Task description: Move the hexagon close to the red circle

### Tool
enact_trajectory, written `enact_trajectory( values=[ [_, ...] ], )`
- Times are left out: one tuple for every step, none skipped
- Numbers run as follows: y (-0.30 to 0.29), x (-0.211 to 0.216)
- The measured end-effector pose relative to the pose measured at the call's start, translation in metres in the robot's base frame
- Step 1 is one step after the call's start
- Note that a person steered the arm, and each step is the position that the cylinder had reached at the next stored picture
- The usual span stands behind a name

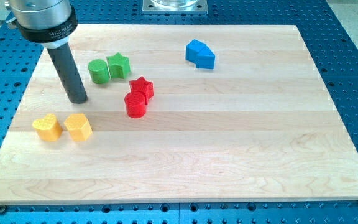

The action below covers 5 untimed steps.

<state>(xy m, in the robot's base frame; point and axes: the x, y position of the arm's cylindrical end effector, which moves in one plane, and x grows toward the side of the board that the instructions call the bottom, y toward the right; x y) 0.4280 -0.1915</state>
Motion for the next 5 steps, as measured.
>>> enact_trajectory(
  values=[
    [0.0000, 0.0033],
    [-0.0004, 0.0033],
    [-0.0071, 0.0044],
    [-0.0071, 0.0044],
    [-0.0042, 0.0044]
  ],
)
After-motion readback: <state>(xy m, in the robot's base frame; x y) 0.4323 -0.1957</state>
